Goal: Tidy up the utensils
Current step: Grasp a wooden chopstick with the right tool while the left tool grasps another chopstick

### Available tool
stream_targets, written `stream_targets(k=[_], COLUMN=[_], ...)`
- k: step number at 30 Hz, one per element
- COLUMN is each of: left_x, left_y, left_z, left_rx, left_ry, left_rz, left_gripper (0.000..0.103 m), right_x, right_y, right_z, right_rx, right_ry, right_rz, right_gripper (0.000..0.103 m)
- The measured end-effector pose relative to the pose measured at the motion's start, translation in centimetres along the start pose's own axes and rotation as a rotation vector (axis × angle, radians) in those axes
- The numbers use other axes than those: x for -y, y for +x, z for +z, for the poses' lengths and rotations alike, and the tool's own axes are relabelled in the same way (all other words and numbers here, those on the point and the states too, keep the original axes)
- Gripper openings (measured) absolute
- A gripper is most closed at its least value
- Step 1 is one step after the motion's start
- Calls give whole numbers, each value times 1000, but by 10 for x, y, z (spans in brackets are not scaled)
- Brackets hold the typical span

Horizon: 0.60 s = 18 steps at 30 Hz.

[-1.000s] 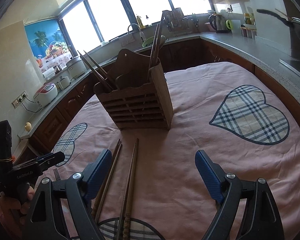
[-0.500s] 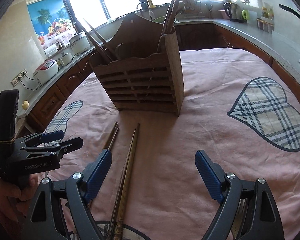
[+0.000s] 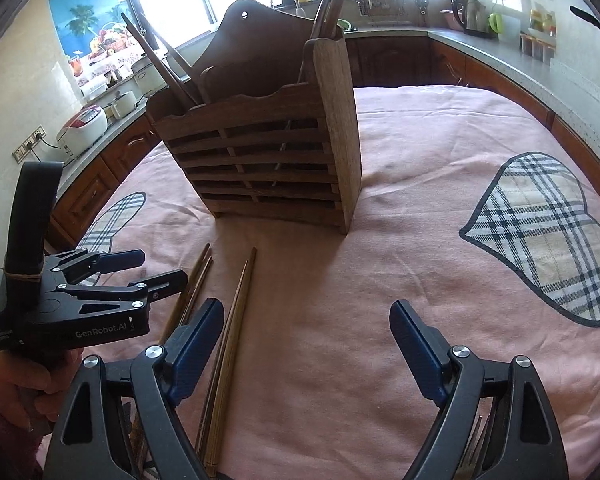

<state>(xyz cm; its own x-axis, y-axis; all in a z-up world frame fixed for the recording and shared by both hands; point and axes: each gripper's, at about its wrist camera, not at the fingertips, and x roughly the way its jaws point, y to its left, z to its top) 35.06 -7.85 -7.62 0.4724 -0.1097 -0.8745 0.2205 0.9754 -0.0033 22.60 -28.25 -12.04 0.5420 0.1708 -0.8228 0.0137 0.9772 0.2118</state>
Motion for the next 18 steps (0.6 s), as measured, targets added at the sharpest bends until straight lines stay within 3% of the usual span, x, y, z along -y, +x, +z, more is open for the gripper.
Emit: stream_targets(k=[4,5,11,13,18], left_x=[-2,-2,-20,-26,-33], left_y=[0,1,-6,-12,-17], left_z=[-1,-3,-3,-2,-1], left_rx=[8,-10,-11,3,9], left_ry=[16,27,-38,-56,-72], left_rz=[-1,17,-86,-96,-121], left_gripper=[58,48,48,48,47], right_x=[-2,-4,-14,-16,-27], right_y=[4,5,18,22,29], right_z=[2,3,6,7,8], right_rx=[-8,-11,-38,-50,-79], right_ry=[-13,-19,-60,-70,-120], right_rz=[3,4,1,0,-14], right_gripper=[86,86,68,61,53])
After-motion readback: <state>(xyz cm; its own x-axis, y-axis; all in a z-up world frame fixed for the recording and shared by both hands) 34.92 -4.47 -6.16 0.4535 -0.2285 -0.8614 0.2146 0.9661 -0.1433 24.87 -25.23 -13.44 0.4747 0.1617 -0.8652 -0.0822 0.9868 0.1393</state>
